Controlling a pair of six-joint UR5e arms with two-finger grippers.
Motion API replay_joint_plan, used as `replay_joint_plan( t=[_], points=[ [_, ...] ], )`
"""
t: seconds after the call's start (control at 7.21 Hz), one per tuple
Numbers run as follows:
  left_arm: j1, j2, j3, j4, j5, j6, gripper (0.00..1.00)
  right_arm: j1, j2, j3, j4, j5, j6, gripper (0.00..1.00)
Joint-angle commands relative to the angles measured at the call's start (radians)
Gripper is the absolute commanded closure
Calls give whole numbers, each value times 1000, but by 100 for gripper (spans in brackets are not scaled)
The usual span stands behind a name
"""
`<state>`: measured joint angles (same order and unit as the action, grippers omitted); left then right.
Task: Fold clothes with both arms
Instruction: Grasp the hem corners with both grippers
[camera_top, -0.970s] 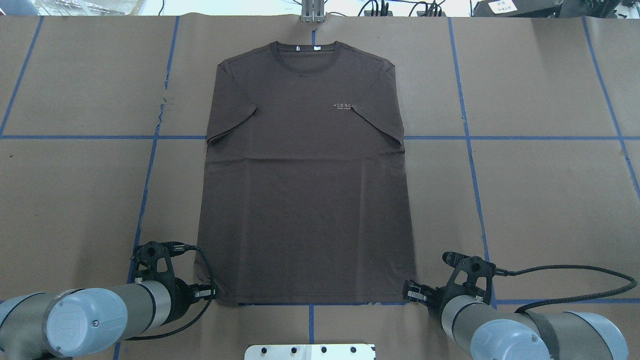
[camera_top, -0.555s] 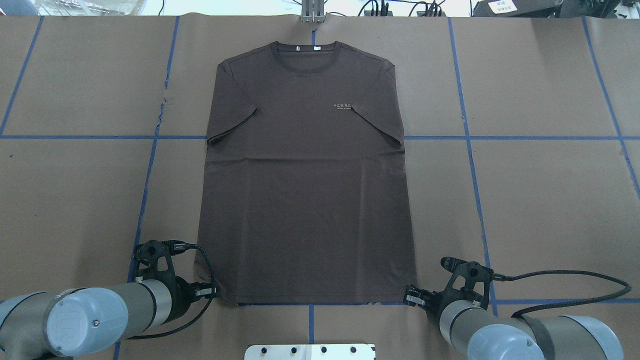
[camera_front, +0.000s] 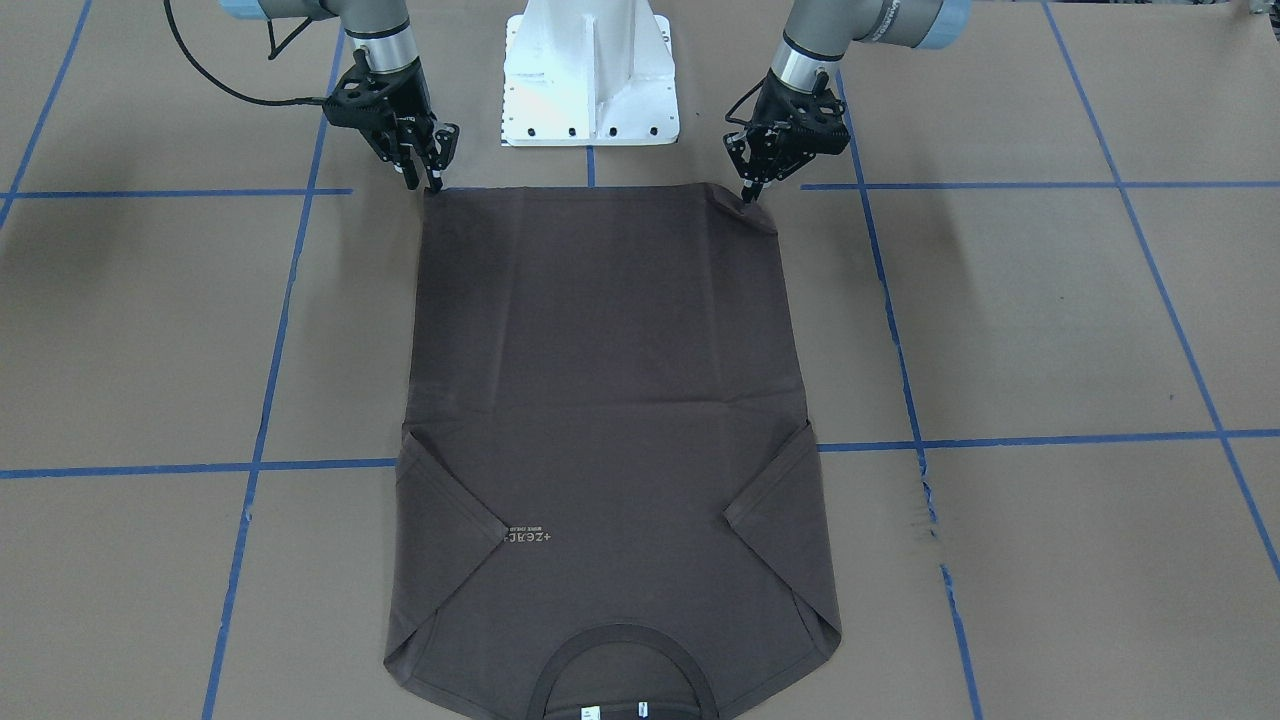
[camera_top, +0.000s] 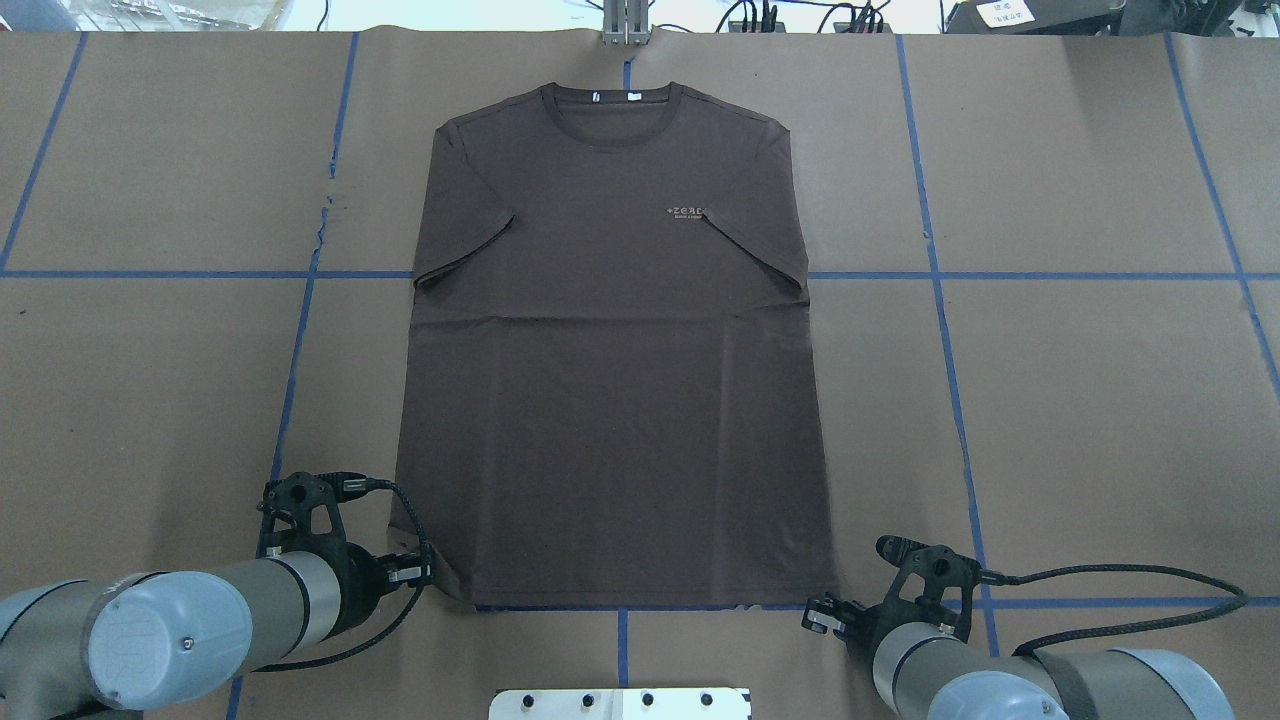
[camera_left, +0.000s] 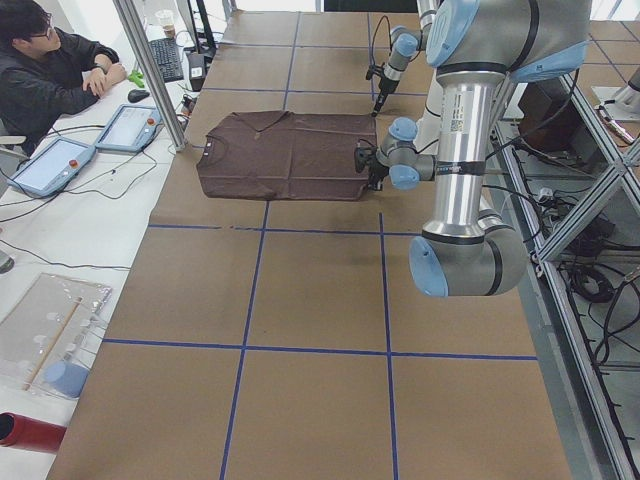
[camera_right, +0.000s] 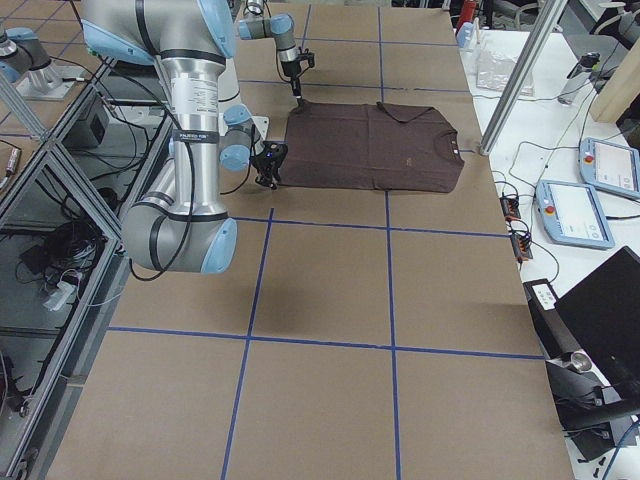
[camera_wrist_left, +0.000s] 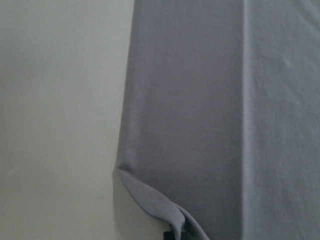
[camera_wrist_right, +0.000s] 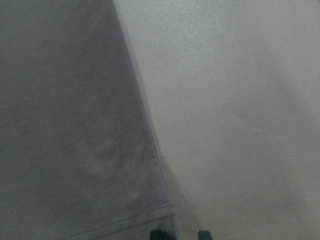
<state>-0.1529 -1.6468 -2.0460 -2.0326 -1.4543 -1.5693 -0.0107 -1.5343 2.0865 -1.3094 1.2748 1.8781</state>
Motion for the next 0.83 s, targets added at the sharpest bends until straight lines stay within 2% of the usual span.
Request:
replay_joint_plan(
  t=[0.0, 0.42, 0.55, 0.69],
  points=[
    [-2, 2, -3, 0, 2, 0, 100, -2, 7, 1, 1, 0, -1, 100],
    [-2, 2, -5, 0, 2, 0, 100, 11, 8, 18, -8, -9, -11, 100],
    [-4, 10, -44, 20, -1, 3, 100, 20, 3, 59, -13, -8, -13, 100],
    [-4, 9, -151, 135, -4, 3, 100, 21, 2, 116, -61, -6, -13, 100]
  ],
)
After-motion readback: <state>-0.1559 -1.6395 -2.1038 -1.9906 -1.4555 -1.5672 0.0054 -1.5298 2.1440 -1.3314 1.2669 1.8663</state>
